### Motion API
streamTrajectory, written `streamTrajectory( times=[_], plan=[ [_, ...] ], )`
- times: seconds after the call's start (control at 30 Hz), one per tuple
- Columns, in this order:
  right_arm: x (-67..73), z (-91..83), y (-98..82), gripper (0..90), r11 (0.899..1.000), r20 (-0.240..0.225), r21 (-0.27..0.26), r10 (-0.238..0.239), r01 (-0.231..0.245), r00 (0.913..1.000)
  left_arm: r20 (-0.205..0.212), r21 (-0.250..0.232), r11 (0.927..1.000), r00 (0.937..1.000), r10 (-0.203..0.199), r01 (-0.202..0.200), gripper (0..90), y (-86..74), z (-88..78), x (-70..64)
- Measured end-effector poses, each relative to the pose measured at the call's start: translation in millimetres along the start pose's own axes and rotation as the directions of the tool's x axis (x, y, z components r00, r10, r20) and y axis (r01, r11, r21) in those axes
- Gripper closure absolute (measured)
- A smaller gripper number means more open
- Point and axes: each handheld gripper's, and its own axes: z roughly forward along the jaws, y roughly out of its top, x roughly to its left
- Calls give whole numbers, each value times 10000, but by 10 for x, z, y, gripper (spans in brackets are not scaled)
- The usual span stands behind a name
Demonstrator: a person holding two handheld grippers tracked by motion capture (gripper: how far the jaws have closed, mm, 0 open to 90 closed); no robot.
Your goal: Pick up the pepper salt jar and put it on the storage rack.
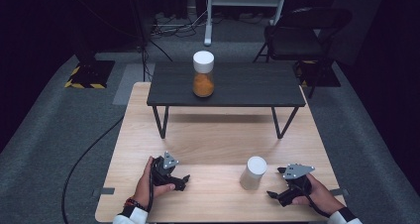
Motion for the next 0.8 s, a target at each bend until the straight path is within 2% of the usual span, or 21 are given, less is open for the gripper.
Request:
streamTrajectory(
  times=[0.2,0.3,0.43,0.57,0.63,0.8],
  plan=[
    [-7,-21,28,12,10000,14,78,-27,27,10000,-9,8,10000,10000,-7,7,3,-5,-7,-6],
    [-14,-47,4,13,9993,-151,-363,110,-115,9998,-21,13,10000,10000,-4,4,3,-5,-8,-8],
    [11,-91,3,14,9964,-339,-843,68,-96,9994,-9,7,10000,10000,-12,12,3,-5,-6,-6],
    [45,-140,-1,11,9885,-340,-1463,334,-381,9989,-11,0,10000,10000,-24,24,3,-6,-6,-8],
    [43,-149,3,11,9853,-449,-1646,391,-460,9982,-10,0,10000,10000,-22,22,3,-6,-6,-7],
    [76,-175,38,12,9782,-370,-2006,475,-540,9982,-11,2,10000,10000,-22,22,3,-6,-6,-8]
  ],
)
